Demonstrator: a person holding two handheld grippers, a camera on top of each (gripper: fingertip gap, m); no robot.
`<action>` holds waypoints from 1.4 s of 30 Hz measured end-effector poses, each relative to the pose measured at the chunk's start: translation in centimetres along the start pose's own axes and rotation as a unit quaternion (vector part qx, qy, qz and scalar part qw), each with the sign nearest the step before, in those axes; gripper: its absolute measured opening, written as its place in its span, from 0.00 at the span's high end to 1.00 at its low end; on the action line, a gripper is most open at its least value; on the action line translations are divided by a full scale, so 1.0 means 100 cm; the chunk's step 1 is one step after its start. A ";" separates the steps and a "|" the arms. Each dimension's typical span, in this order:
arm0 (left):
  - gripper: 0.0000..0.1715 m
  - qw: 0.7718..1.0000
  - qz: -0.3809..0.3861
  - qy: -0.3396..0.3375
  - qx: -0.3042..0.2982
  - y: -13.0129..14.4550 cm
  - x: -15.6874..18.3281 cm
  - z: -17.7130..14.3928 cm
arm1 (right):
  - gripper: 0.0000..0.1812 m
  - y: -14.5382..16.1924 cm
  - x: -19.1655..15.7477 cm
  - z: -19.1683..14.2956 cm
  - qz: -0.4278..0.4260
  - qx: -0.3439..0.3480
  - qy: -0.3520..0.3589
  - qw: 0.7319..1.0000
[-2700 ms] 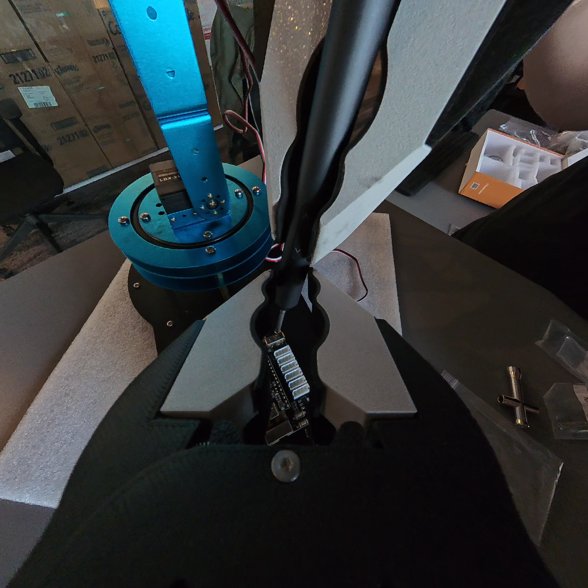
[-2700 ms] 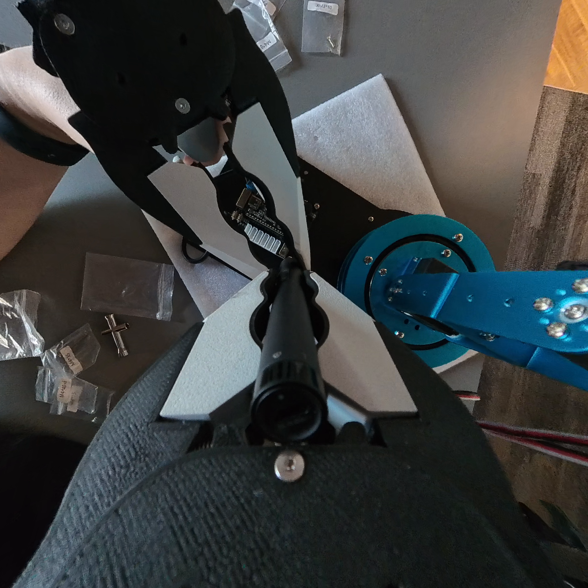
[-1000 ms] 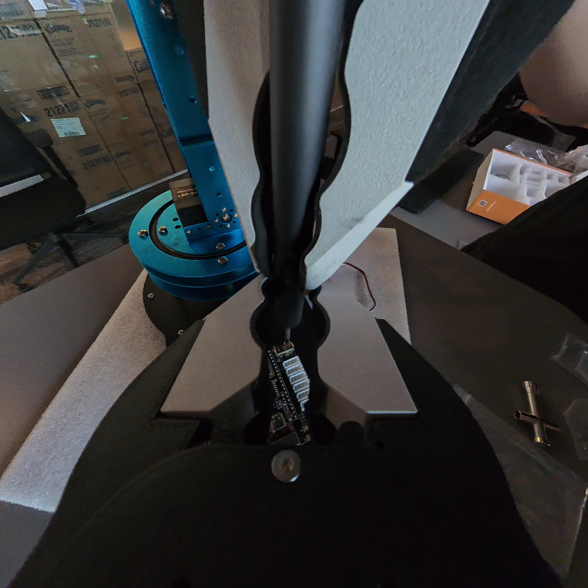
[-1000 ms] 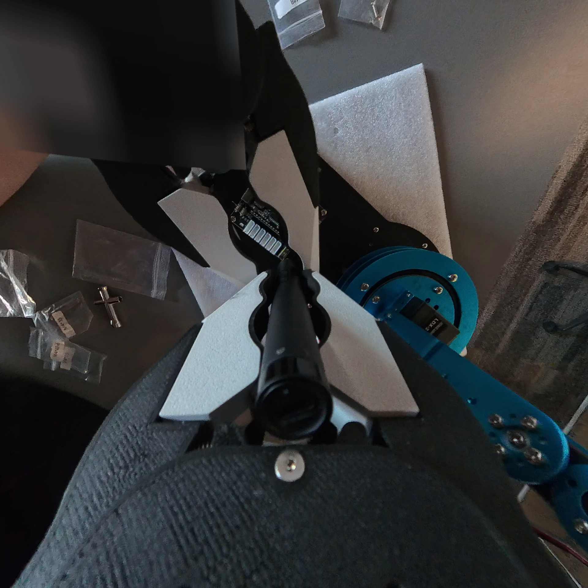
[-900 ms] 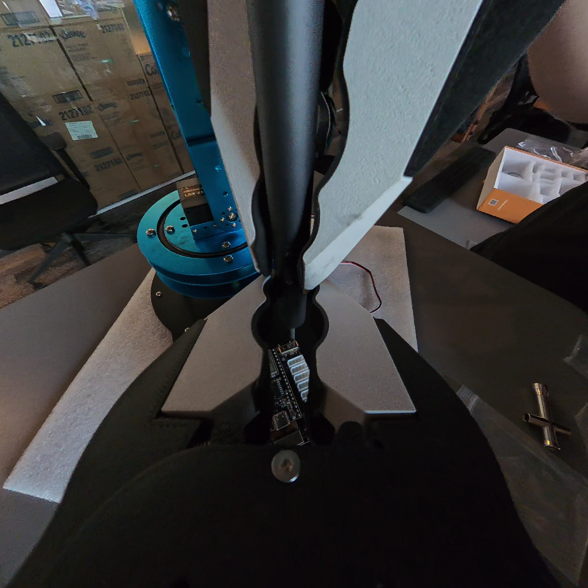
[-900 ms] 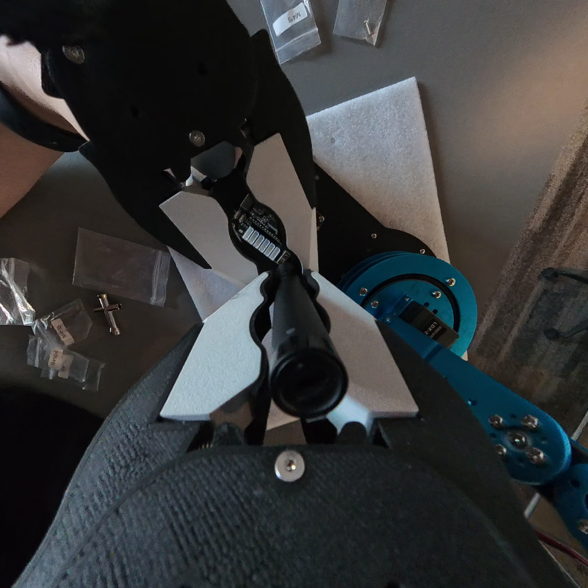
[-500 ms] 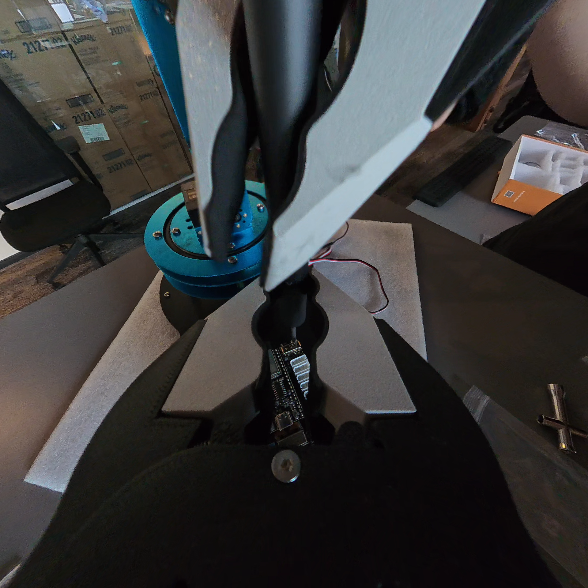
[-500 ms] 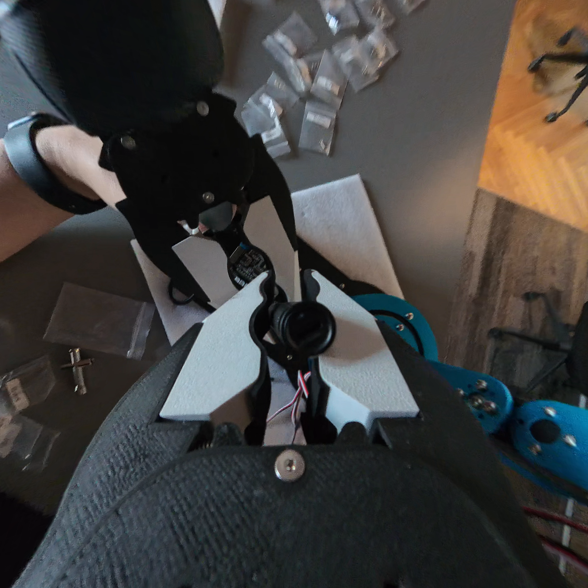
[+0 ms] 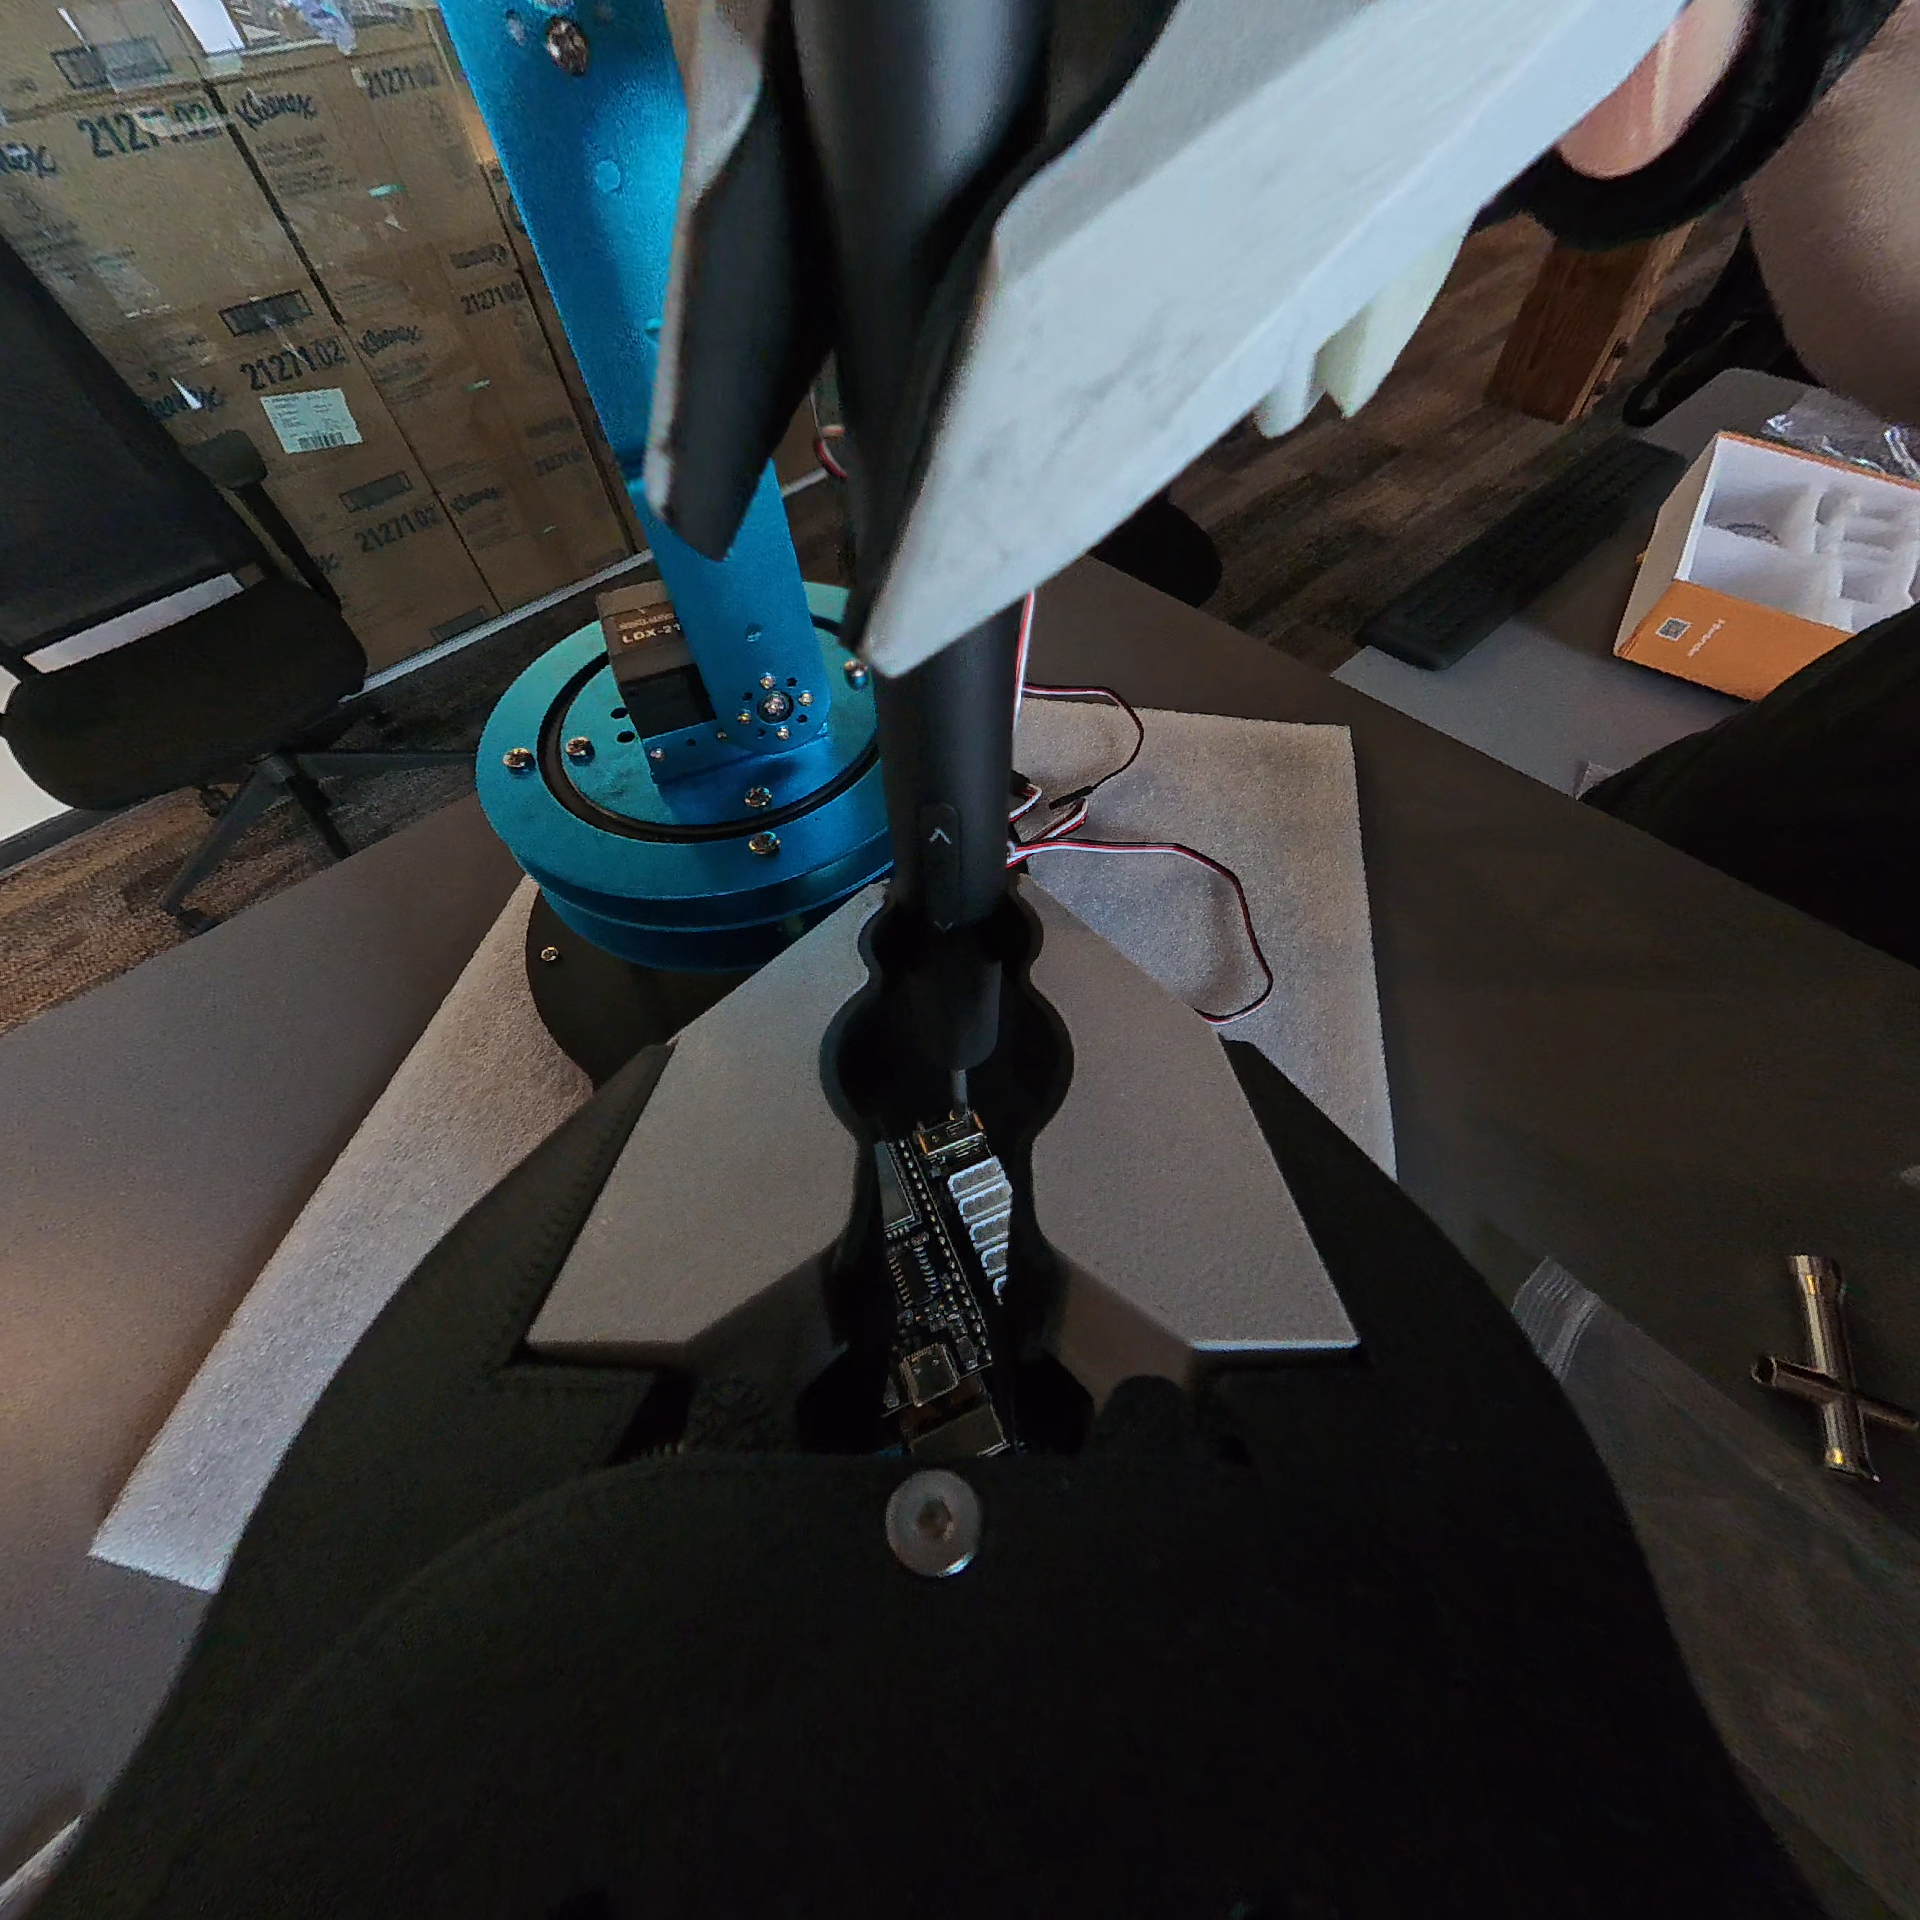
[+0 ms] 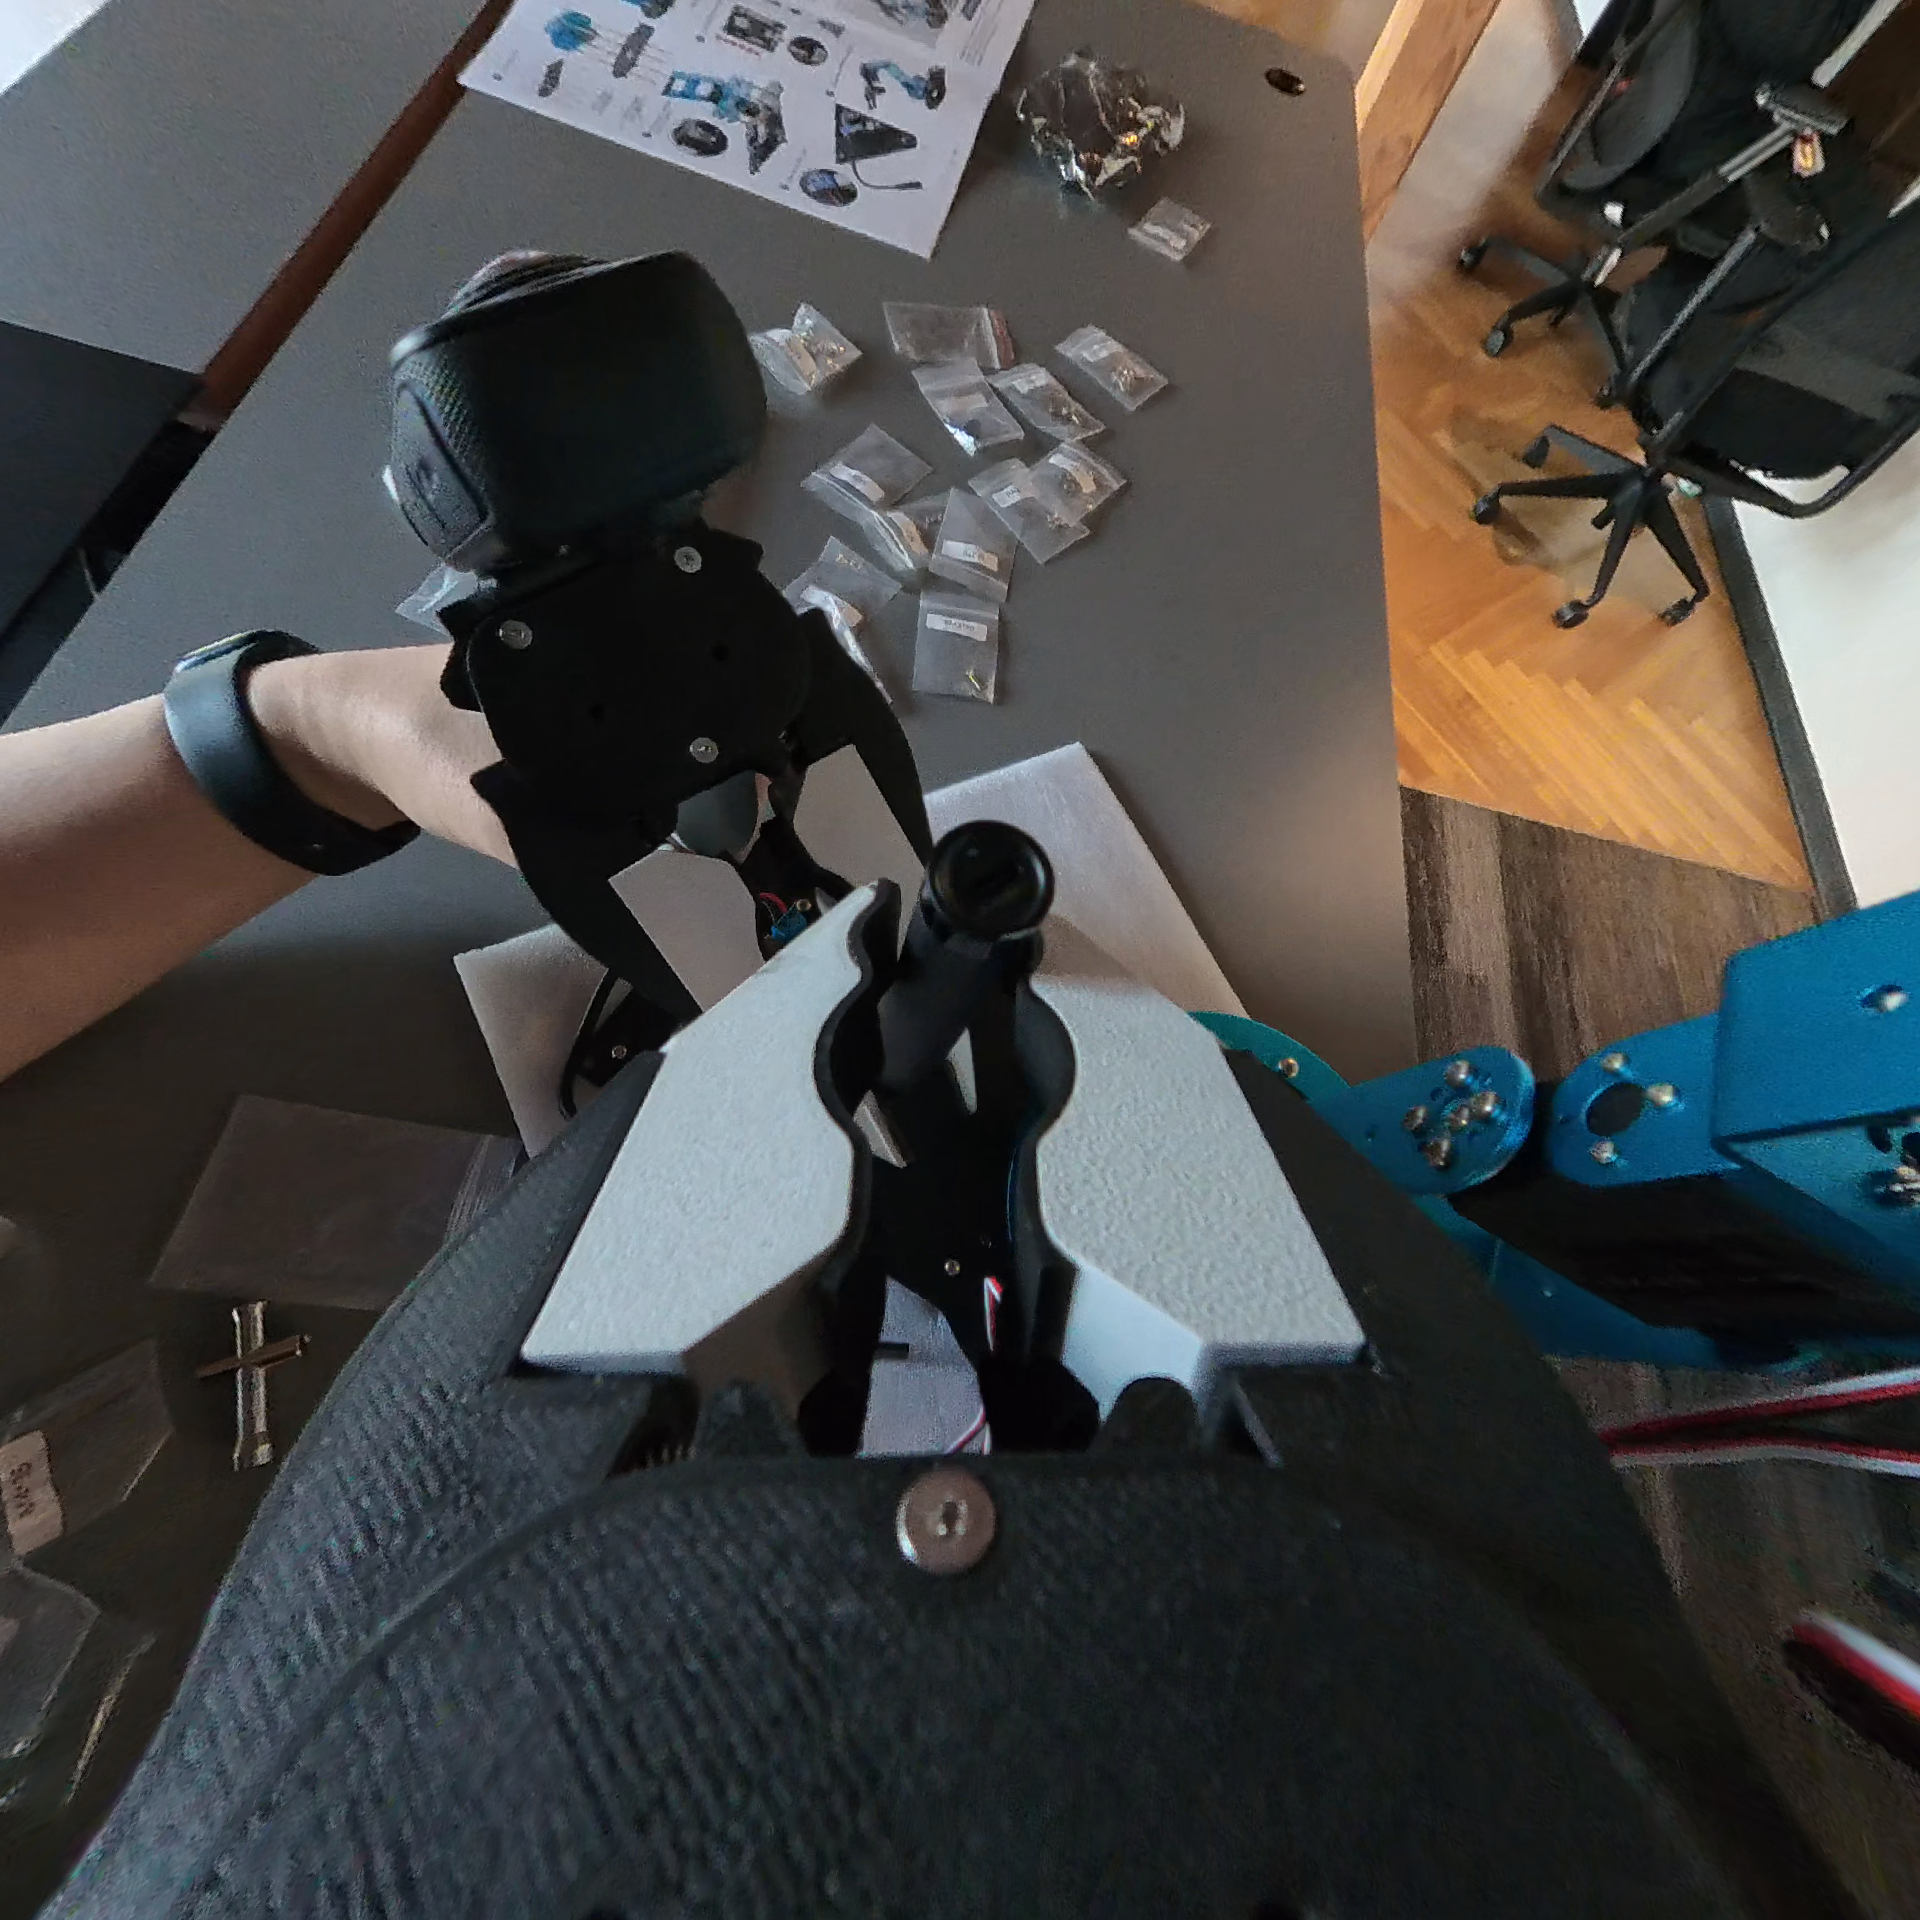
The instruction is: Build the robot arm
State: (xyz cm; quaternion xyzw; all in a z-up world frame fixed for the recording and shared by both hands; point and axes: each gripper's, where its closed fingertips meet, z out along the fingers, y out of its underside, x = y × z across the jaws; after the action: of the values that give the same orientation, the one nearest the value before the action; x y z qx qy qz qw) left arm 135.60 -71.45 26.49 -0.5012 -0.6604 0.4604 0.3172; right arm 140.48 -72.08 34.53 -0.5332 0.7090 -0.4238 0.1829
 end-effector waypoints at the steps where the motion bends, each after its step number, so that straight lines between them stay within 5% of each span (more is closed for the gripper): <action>1: 0.91 1.000 -0.001 0.001 0.001 0.000 0.000 0.000 | 0.90 0.000 0.000 0.000 -0.002 0.003 -0.001 1.000; 22: 0.91 1.000 -0.011 0.013 -0.001 0.001 0.003 0.000 | 0.91 -0.002 -0.005 0.001 0.004 0.012 -0.042 0.999; 27: 0.90 1.000 -0.013 0.007 0.016 -0.005 0.001 -0.003 | 0.91 -0.004 0.000 0.002 0.000 0.032 -0.002 0.999; 42: 0.91 1.000 0.007 0.008 0.004 -0.004 0.003 -0.005 | 0.82 -0.016 -0.012 -0.010 -0.037 0.117 -0.036 0.992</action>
State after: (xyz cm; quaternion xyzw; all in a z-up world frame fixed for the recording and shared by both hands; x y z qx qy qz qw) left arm 135.79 -71.07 27.03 -0.5080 -0.6527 0.4609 0.3215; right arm 141.21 -70.67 36.16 -0.5492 0.6268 -0.4910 0.2537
